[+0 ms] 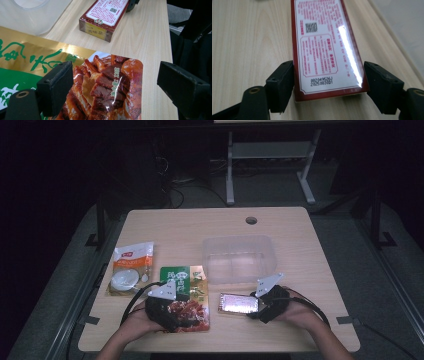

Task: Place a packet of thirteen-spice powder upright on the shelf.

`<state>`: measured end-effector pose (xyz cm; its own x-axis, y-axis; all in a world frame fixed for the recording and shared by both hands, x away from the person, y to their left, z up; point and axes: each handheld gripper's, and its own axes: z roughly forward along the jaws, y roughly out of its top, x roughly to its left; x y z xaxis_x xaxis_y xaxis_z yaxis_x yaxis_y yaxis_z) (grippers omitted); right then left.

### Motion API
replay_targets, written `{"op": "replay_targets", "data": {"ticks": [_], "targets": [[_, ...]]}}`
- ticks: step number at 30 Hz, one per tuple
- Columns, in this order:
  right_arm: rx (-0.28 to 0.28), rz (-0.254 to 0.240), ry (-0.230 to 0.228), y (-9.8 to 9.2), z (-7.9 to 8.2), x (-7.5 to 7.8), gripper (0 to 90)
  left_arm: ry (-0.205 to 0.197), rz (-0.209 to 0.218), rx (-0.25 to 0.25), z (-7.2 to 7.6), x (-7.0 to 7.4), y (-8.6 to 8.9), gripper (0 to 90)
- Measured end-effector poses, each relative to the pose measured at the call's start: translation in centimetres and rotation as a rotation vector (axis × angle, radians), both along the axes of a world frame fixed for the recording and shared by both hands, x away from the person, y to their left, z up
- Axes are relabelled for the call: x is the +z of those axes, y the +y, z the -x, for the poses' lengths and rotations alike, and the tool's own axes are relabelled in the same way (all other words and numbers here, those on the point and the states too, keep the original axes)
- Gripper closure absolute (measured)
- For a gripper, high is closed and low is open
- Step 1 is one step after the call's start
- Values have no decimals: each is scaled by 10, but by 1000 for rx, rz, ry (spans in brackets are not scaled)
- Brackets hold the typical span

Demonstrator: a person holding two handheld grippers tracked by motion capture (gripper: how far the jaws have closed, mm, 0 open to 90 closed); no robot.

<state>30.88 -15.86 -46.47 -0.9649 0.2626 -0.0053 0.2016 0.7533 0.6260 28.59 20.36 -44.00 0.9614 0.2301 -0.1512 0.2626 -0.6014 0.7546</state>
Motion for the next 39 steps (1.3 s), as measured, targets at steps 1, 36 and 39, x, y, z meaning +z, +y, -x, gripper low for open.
{"op": "replay_targets", "data": {"ticks": [1,36,39], "targets": [[6,10,-2,1,0,-1,284,-1,0,-1,0,0,0,130],[66,-254,46,-4,3,50,321,-78,129,-94,-36,55,-20,118],[81,-259,29,3,-2,59,321,-85,146,-119,-43,66,-23,110]]}}
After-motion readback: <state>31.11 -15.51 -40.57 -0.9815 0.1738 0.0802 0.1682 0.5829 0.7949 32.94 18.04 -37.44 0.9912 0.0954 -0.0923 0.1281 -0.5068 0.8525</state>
